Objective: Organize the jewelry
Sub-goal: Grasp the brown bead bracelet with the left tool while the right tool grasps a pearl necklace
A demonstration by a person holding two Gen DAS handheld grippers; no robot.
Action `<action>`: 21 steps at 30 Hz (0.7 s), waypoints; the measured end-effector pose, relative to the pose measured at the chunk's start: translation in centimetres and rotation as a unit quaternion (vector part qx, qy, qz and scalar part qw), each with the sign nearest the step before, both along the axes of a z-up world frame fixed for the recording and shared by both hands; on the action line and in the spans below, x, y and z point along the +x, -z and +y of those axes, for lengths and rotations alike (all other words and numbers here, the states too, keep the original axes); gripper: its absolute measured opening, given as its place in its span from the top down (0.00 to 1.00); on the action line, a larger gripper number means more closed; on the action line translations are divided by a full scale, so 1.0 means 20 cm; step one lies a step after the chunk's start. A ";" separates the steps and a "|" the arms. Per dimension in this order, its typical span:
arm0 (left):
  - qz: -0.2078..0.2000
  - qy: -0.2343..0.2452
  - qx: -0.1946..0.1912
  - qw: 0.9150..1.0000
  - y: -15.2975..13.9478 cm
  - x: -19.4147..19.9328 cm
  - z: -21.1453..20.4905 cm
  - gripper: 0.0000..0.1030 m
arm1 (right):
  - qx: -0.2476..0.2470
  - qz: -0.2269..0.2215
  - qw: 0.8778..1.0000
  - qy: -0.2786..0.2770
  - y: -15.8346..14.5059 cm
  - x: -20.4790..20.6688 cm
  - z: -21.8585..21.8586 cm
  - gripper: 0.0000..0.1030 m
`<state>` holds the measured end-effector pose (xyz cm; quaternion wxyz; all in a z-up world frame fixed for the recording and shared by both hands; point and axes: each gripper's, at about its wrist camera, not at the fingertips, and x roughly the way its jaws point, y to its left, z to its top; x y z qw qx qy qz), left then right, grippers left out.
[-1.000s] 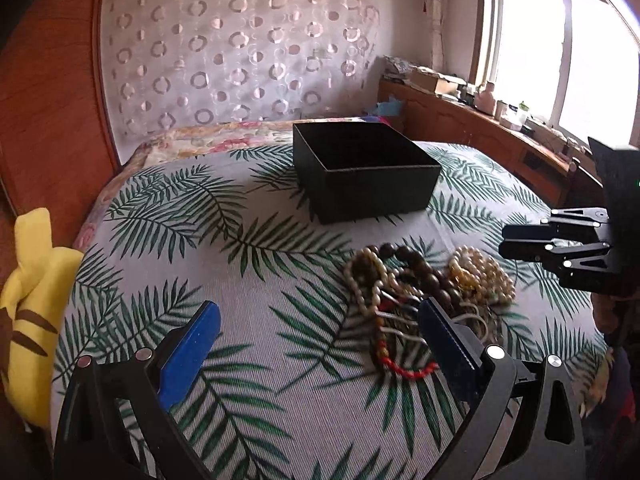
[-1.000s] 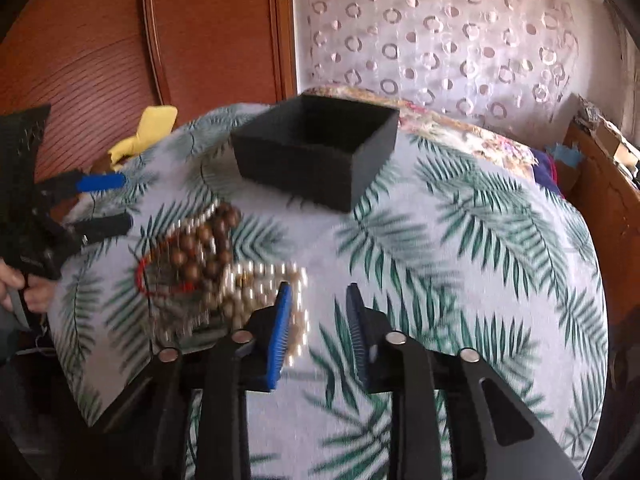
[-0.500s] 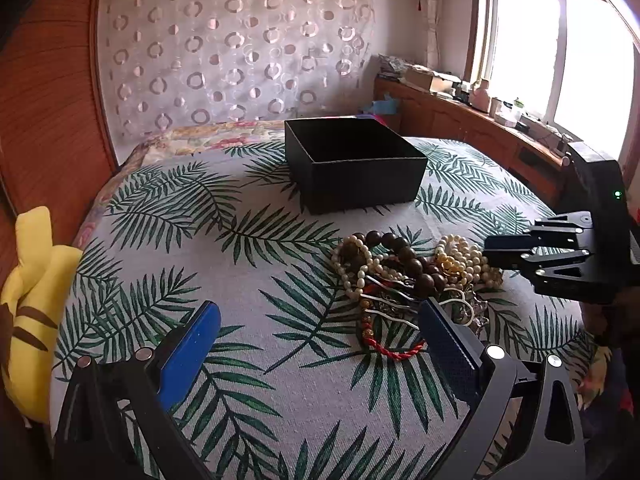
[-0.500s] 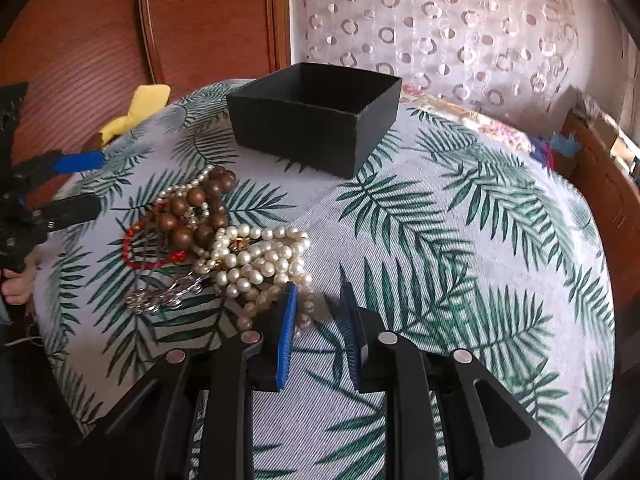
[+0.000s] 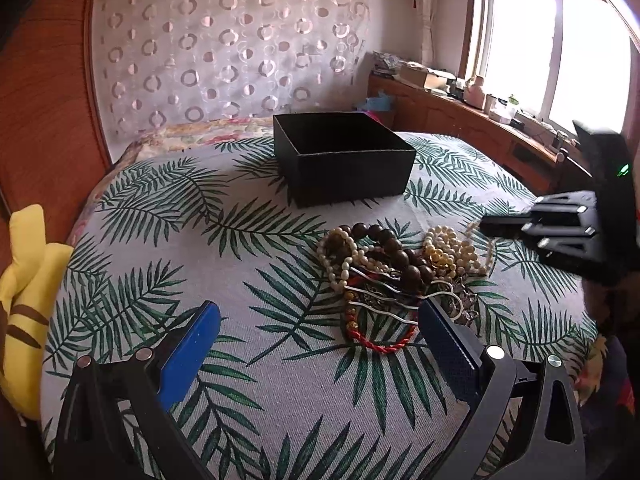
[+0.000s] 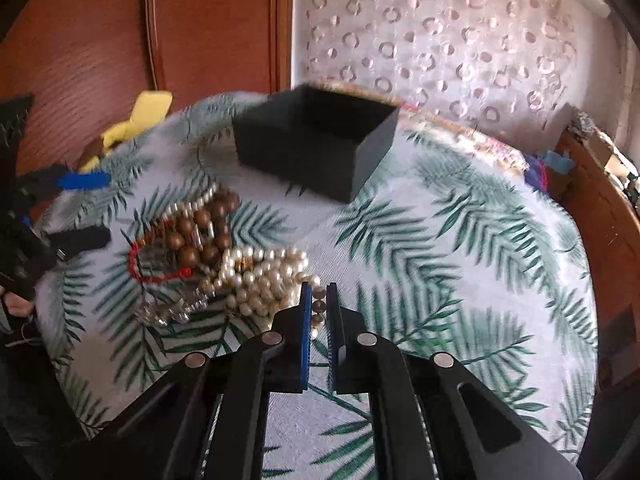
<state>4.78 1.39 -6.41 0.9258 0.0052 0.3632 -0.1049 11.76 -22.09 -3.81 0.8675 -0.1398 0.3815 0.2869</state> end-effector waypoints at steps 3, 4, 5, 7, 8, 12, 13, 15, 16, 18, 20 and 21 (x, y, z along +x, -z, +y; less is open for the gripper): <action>-0.001 -0.002 -0.001 1.000 0.00 0.00 0.00 0.08 | 0.018 -0.025 0.999 0.008 -0.11 -0.03 -0.05 0.92; -0.002 -0.002 -0.002 1.000 0.00 0.00 0.00 0.08 | 0.024 -0.033 0.999 0.010 -0.15 -0.04 -0.06 0.92; -0.002 -0.003 -0.003 1.000 0.00 0.00 0.00 0.08 | 0.028 -0.039 0.999 0.011 -0.18 -0.04 -0.07 0.92; -0.003 -0.004 -0.005 1.000 0.00 0.00 0.00 0.08 | 0.033 -0.050 0.998 0.011 -0.24 -0.05 -0.08 0.92; -0.003 -0.004 -0.005 1.000 0.00 0.00 0.00 0.08 | 0.036 -0.058 0.998 0.012 -0.27 -0.05 -0.09 0.92; -0.001 -0.002 -0.006 1.000 0.00 0.00 0.01 0.08 | 0.043 -0.078 0.996 0.013 -0.36 -0.06 -0.09 0.92; -0.001 -0.002 -0.006 1.000 0.00 0.00 0.01 0.08 | 0.046 -0.084 0.995 0.013 -0.39 -0.06 -0.10 0.92; -0.001 0.001 -0.006 1.000 0.00 0.00 0.01 0.08 | 0.050 -0.094 0.994 0.014 -0.43 -0.07 -0.10 0.92; 0.000 0.003 -0.008 1.000 0.00 0.00 0.01 0.08 | 0.053 -0.100 0.994 0.013 -0.46 -0.07 -0.10 0.92; 0.001 0.012 -0.018 1.000 0.00 0.01 0.01 0.16 | 0.058 -0.108 0.992 0.012 -0.50 -0.08 -0.11 0.92; 0.009 0.020 -0.032 0.999 0.00 0.02 0.01 0.28 | 0.060 -0.115 0.992 0.011 -0.53 -0.09 -0.11 0.92; 0.015 0.025 -0.040 0.999 0.00 0.04 0.01 0.34 | 0.059 -0.116 0.991 0.010 -0.54 -0.09 -0.10 0.92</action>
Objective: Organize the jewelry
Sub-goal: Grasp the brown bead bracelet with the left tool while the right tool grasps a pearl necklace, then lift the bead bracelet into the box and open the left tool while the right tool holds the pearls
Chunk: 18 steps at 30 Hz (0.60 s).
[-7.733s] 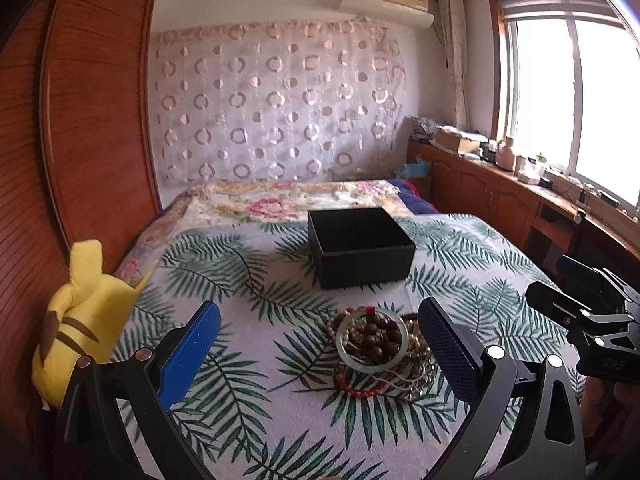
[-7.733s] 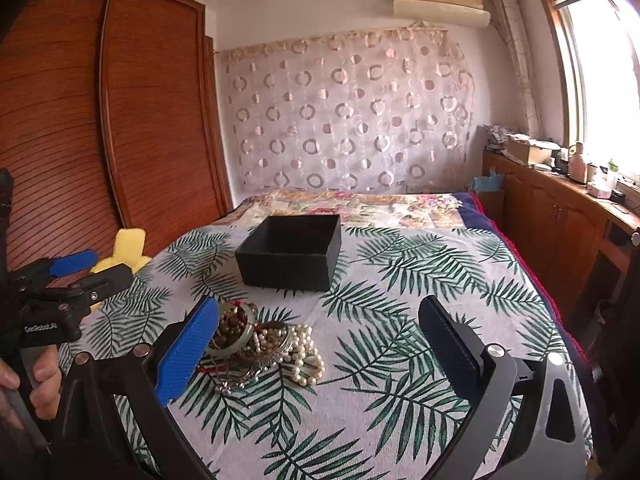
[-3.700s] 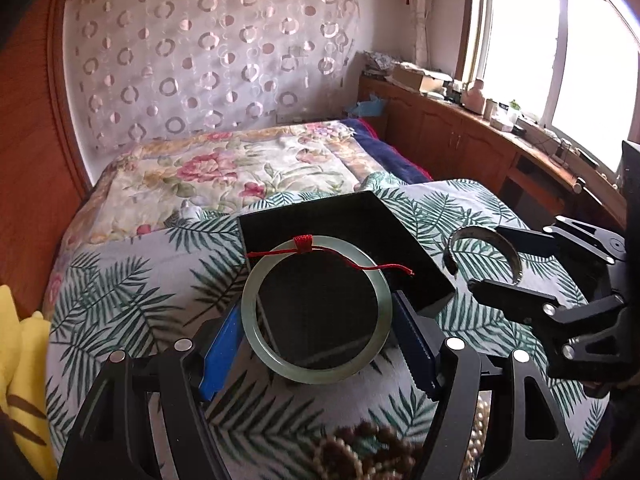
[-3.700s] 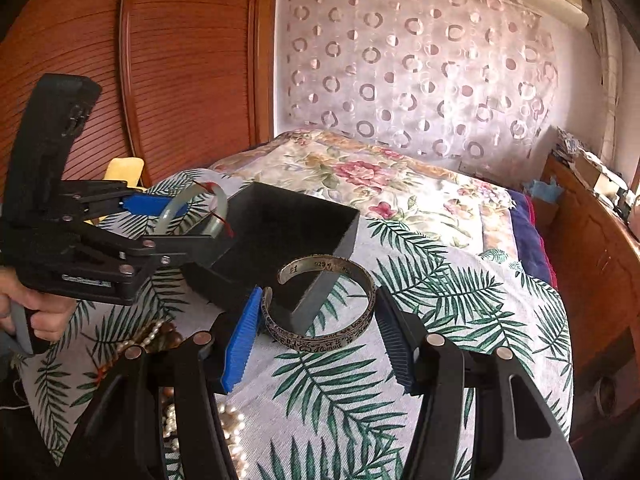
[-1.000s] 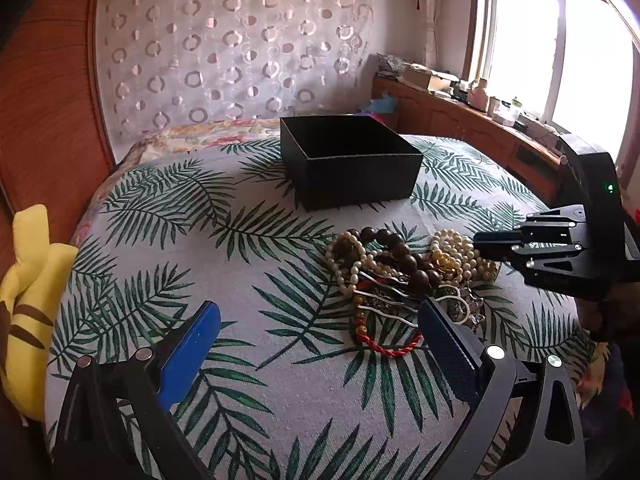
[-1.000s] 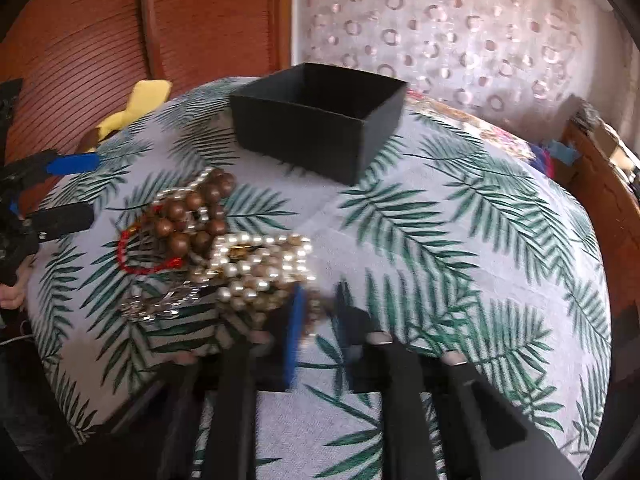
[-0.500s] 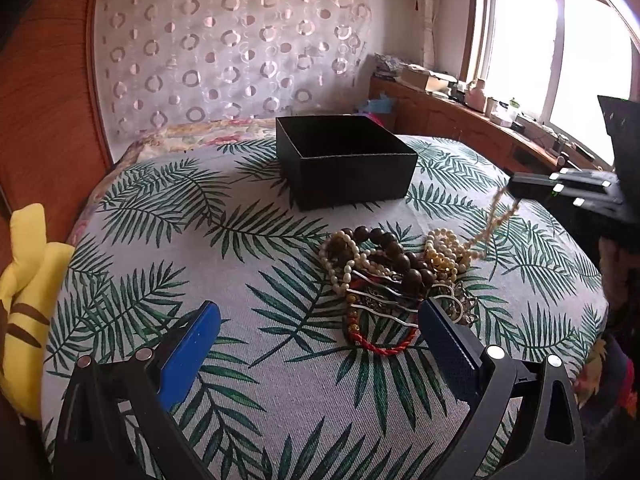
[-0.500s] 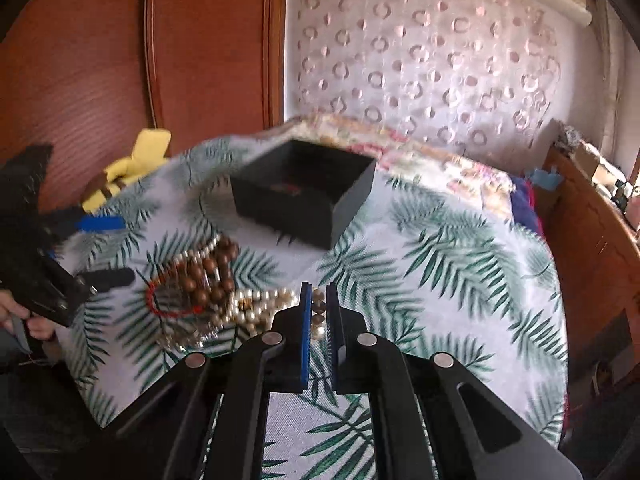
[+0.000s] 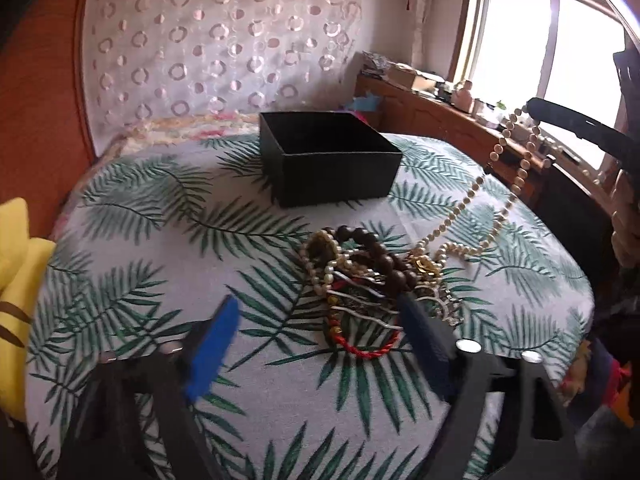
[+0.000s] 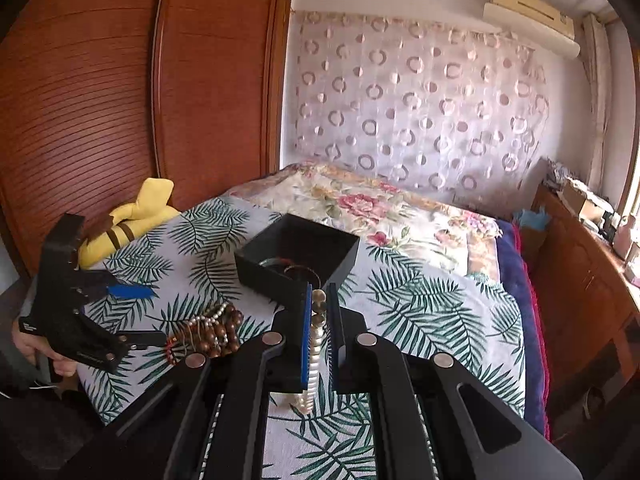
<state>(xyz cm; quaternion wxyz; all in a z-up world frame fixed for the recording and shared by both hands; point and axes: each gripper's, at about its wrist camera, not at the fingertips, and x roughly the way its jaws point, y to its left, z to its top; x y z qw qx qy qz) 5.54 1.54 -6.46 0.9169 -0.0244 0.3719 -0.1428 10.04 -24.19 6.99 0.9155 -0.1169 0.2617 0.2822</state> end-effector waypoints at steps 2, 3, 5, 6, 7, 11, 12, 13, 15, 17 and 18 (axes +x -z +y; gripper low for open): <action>0.008 0.008 -0.010 1.000 0.00 0.03 0.00 0.42 | -0.002 -0.001 1.000 0.001 0.00 0.00 0.00 0.92; 0.014 0.011 -0.015 1.000 0.01 0.05 0.00 0.49 | -0.002 0.000 1.000 0.001 0.00 0.00 0.00 0.92; 0.026 0.014 -0.026 0.999 0.02 0.09 0.00 0.57 | -0.002 0.002 1.000 0.001 0.02 0.00 0.00 0.92; 0.031 0.016 -0.032 0.999 0.03 0.10 0.01 0.60 | -0.002 0.002 1.000 0.002 0.02 0.00 0.00 0.92; 0.033 0.016 -0.034 0.999 0.03 0.12 0.01 0.62 | -0.002 0.004 1.000 0.002 0.03 0.00 0.00 0.92; 0.037 0.012 -0.031 0.999 0.03 0.17 0.00 0.64 | -0.002 0.007 1.000 0.001 0.05 0.01 0.01 0.92; 0.036 0.013 -0.030 0.999 0.02 0.17 -0.01 0.64 | -0.002 0.008 1.000 0.001 0.05 0.00 0.01 0.92; 0.035 0.014 -0.031 0.999 0.01 0.18 -0.02 0.64 | -0.002 0.008 1.000 0.001 0.06 0.00 0.01 0.92; 0.032 0.022 -0.036 0.999 -0.01 0.17 -0.04 0.64 | -0.003 0.008 1.000 0.001 0.06 0.00 0.01 0.92; 0.029 0.033 -0.041 0.998 -0.03 0.17 -0.08 0.64 | -0.004 0.007 1.000 0.002 0.06 0.00 0.01 0.92; 0.029 0.039 -0.041 0.998 -0.03 0.18 -0.09 0.64 | -0.004 0.008 1.000 0.002 0.07 0.00 0.01 0.92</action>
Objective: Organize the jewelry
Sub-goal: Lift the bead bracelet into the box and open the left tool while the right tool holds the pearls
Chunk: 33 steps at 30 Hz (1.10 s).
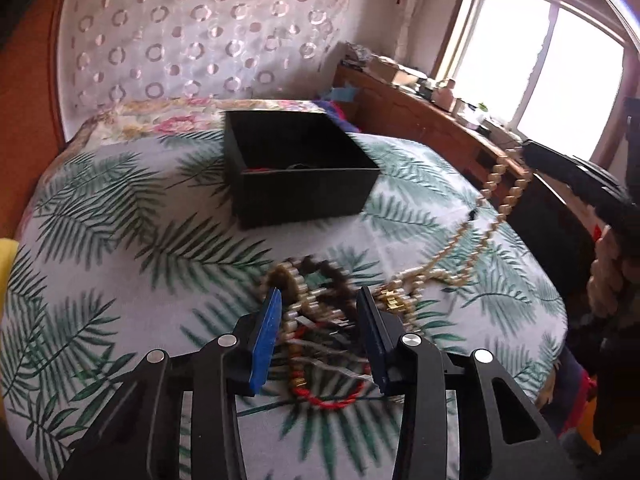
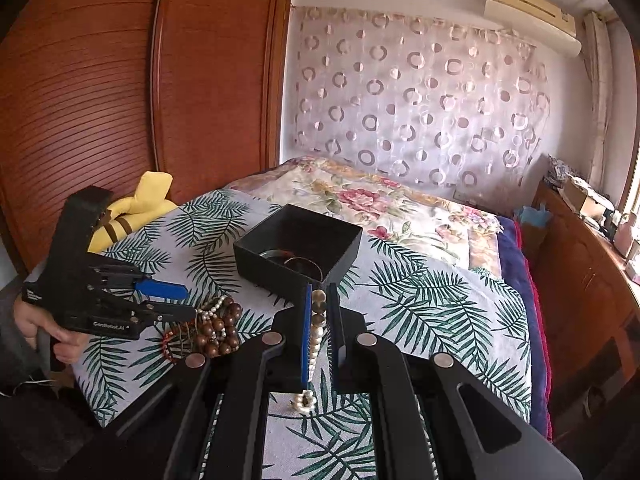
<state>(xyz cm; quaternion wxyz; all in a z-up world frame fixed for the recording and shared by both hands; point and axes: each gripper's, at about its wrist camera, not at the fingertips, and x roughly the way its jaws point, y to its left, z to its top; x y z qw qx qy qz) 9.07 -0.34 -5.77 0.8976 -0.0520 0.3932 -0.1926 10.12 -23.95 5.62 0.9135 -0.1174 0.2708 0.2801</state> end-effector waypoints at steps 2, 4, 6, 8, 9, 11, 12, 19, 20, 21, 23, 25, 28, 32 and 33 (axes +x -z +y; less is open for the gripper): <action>0.002 0.010 0.006 1.000 0.00 0.01 -0.05 0.64 | 0.000 0.003 1.000 0.001 0.01 0.00 0.00 0.92; 0.005 0.013 0.018 1.000 0.01 0.04 -0.10 0.64 | 0.000 0.006 1.000 0.001 0.03 0.01 0.00 0.92; 0.013 0.014 0.030 0.999 0.03 0.07 -0.13 0.66 | 0.000 0.008 1.000 0.001 0.05 0.01 0.01 0.92; 0.017 0.016 0.039 0.999 0.04 0.09 -0.16 0.71 | 0.000 0.011 1.000 0.001 0.06 0.01 0.01 0.92; 0.019 0.017 0.045 0.999 0.04 0.10 -0.16 0.76 | -0.001 0.013 1.000 0.002 0.07 0.01 0.01 0.92; 0.021 0.018 0.057 0.998 0.06 0.11 -0.17 0.83 | -0.001 0.016 1.000 0.002 0.08 0.02 0.00 0.92; 0.018 0.019 0.063 0.998 0.06 0.11 -0.17 0.85 | -0.001 0.016 1.000 0.002 0.08 0.02 0.00 0.92; -0.003 0.021 0.054 0.998 -0.02 0.10 -0.13 0.88 | -0.001 0.017 1.000 0.002 0.09 0.03 0.00 0.92; -0.010 0.021 0.048 0.999 -0.05 0.09 -0.13 0.88 | 0.000 0.016 1.000 0.002 0.09 0.03 0.00 0.92; -0.018 0.019 0.043 0.999 -0.08 0.09 -0.12 0.88 | 0.001 0.013 1.000 0.002 0.08 0.03 0.00 0.92; -0.033 0.017 0.033 0.999 -0.15 0.09 -0.11 0.88 | 0.003 0.008 1.000 0.000 0.07 0.03 0.00 0.92; -0.048 0.016 0.023 0.998 -0.22 0.08 -0.09 0.88 | 0.005 0.000 1.000 -0.001 0.04 0.03 0.00 0.92; -0.067 0.013 0.019 0.997 -0.31 0.08 -0.08 0.88 | 0.008 -0.009 1.000 -0.003 0.00 0.03 0.01 0.92; -0.088 0.005 0.022 0.996 -0.40 0.09 -0.07 0.88 | 0.009 -0.024 1.000 -0.007 -0.07 0.03 0.05 0.92; -0.092 0.003 0.023 0.996 -0.42 0.09 -0.07 0.88 | 0.010 -0.027 1.000 -0.007 -0.08 0.03 0.05 0.92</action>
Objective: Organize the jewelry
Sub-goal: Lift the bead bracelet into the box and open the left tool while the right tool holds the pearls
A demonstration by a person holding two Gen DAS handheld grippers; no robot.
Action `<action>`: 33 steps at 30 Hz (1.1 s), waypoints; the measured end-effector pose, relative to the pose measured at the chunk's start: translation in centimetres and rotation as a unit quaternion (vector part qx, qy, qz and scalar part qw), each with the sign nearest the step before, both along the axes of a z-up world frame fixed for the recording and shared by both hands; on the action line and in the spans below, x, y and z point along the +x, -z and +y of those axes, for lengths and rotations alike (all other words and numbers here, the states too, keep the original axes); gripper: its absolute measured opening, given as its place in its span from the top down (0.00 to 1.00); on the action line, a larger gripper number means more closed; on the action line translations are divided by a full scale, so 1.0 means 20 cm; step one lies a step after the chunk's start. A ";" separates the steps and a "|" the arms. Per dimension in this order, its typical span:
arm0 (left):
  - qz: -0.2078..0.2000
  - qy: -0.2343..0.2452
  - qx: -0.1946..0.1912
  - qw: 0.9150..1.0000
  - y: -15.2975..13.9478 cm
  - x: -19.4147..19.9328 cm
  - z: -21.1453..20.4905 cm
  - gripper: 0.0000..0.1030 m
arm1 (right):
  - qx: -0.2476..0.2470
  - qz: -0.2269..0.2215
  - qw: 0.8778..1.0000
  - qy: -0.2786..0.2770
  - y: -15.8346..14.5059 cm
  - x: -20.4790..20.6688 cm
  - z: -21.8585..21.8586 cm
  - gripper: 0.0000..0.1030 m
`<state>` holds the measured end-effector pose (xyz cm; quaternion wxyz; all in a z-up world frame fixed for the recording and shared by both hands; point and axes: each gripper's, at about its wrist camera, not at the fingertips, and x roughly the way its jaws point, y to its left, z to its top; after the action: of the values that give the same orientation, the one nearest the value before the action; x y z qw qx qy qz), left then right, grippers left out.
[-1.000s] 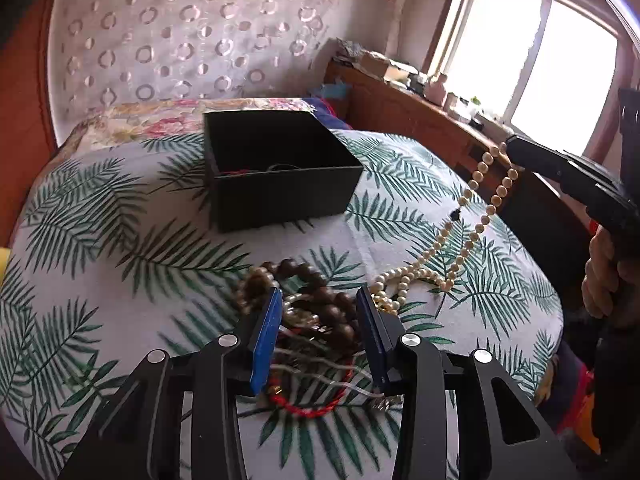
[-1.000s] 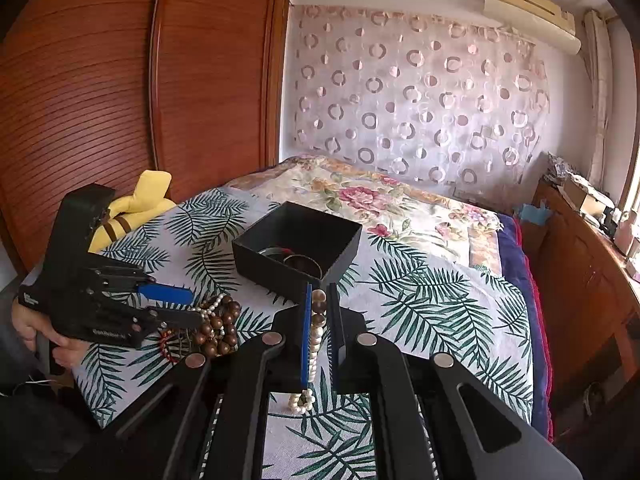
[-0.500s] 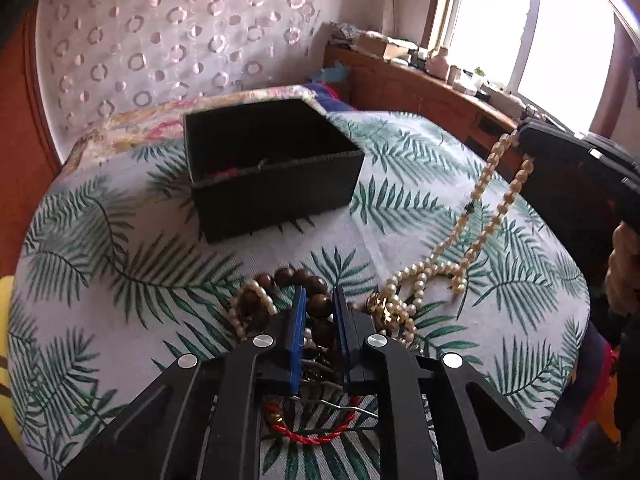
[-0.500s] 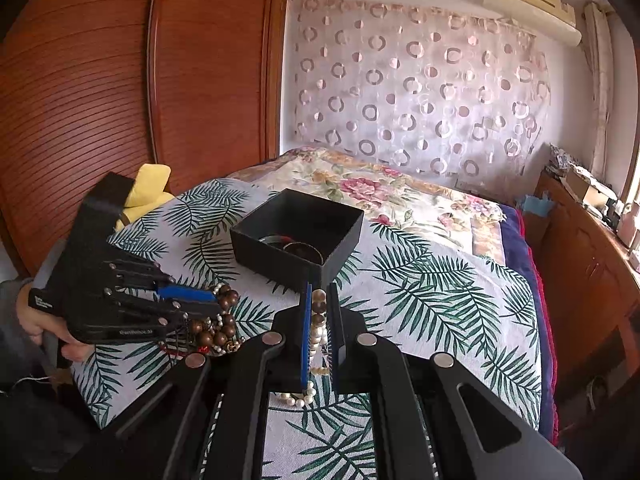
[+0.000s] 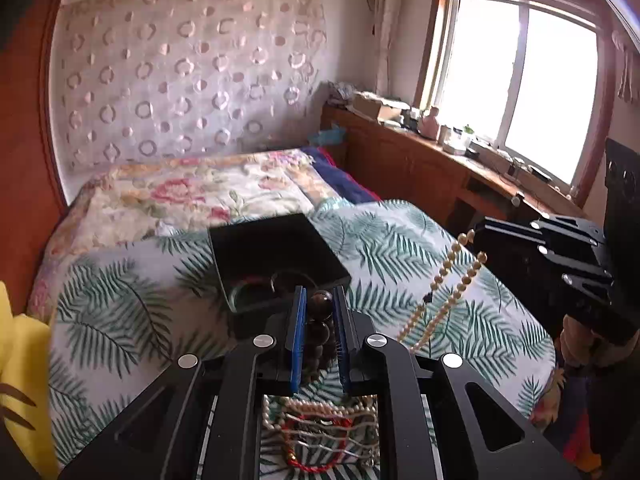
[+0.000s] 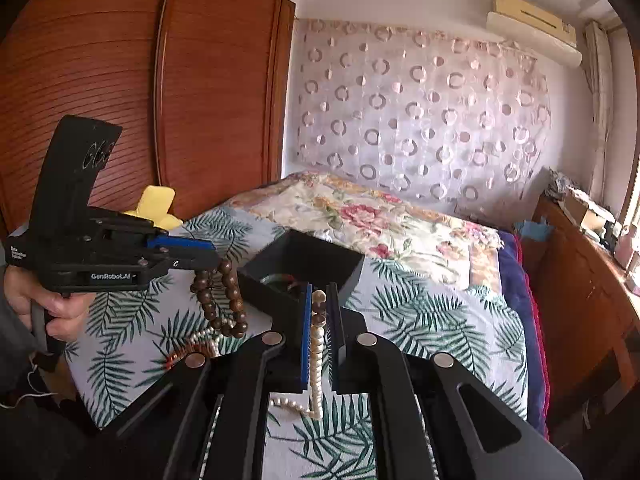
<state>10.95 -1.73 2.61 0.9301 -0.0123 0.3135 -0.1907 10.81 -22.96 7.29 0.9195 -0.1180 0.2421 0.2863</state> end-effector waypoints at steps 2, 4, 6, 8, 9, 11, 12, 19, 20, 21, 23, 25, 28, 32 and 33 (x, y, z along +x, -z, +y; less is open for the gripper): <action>-0.007 -0.003 0.001 1.000 -0.04 0.01 0.01 0.88 | 0.003 -0.006 1.000 -0.002 -0.03 0.00 0.01 0.92; -0.012 -0.007 0.002 1.000 -0.07 0.03 0.02 0.88 | 0.006 -0.014 1.000 -0.004 -0.07 0.01 0.02 0.92; -0.016 -0.010 0.003 1.000 -0.09 0.05 0.03 0.88 | 0.007 -0.020 1.000 -0.007 -0.10 0.02 0.03 0.92; -0.018 -0.014 0.005 1.000 -0.10 0.08 0.04 0.88 | 0.007 -0.026 1.000 -0.008 -0.14 0.04 0.05 0.92; -0.018 -0.015 0.005 1.000 -0.11 0.09 0.04 0.88 | 0.007 -0.029 1.000 -0.009 -0.16 0.05 0.06 0.92; -0.019 -0.019 0.007 1.000 -0.12 0.12 0.05 0.88 | 0.008 -0.035 0.999 -0.011 -0.20 0.07 0.08 0.92; -0.019 -0.020 0.008 1.000 -0.13 0.13 0.05 0.88 | 0.009 -0.039 0.999 -0.013 -0.22 0.07 0.08 0.92; -0.027 -0.027 0.019 0.999 -0.18 0.22 0.07 0.88 | 0.008 -0.075 0.997 -0.012 -0.41 0.13 0.15 0.92; -0.027 -0.028 0.020 0.999 -0.18 0.23 0.07 0.88 | 0.007 -0.081 0.997 -0.012 -0.44 0.15 0.16 0.92; -0.026 -0.030 0.021 0.999 -0.18 0.25 0.07 0.88 | 0.007 -0.084 0.996 -0.011 -0.46 0.16 0.16 0.92; -0.025 -0.031 0.022 0.999 -0.18 0.28 0.07 0.88 | 0.006 -0.090 0.996 -0.010 -0.49 0.19 0.18 0.92; -0.024 -0.033 0.026 0.999 -0.17 0.31 0.07 0.88 | 0.005 -0.096 0.995 -0.009 -0.52 0.23 0.20 0.92; -0.022 -0.035 0.030 0.999 -0.16 0.34 0.05 0.88 | 0.006 -0.096 0.995 -0.008 -0.54 0.28 0.21 0.92; -0.009 -0.037 0.030 0.999 -0.09 0.40 0.05 0.88 | 0.000 -0.089 0.996 -0.009 -0.53 0.36 0.25 0.92; -0.004 -0.038 0.029 0.999 -0.07 0.42 0.05 0.88 | -0.004 -0.086 0.996 -0.009 -0.52 0.38 0.26 0.92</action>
<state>19.26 -0.69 4.03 0.9378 0.0032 0.3145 -0.1467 18.37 -17.82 17.63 0.9339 -0.1475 0.1624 0.2824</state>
